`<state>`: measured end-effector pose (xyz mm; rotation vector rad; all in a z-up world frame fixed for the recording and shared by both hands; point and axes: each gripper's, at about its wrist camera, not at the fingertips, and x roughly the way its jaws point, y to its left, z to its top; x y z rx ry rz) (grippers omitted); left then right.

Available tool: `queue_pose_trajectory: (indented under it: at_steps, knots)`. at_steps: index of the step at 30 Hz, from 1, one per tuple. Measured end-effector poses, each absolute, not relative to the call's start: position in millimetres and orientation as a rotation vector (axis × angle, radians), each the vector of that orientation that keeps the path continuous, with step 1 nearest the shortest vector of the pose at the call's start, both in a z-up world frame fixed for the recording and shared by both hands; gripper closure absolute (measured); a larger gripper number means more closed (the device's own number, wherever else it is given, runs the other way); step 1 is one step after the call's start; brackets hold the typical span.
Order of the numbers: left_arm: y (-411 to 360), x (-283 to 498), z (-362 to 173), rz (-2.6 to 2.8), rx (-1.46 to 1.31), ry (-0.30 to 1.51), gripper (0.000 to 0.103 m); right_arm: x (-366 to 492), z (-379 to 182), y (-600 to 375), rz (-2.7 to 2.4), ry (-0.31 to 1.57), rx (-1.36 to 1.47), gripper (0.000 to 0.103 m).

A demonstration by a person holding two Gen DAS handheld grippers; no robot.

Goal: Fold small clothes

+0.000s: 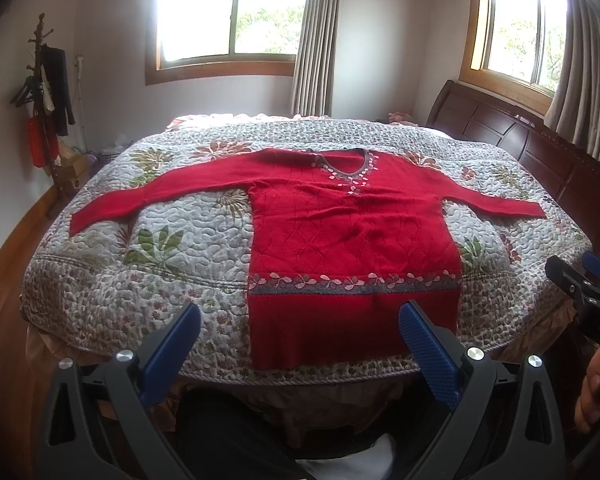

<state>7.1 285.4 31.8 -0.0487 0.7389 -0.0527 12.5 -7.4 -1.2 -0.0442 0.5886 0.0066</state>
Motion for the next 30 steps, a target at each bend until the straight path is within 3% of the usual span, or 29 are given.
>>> queue_pose_trajectory:
  at_steps: [30]
  knots:
    - [282,21,20,-0.068,-0.046,0.771,0.004,28,-15,-6,0.008,0.619,-0.052,0.003]
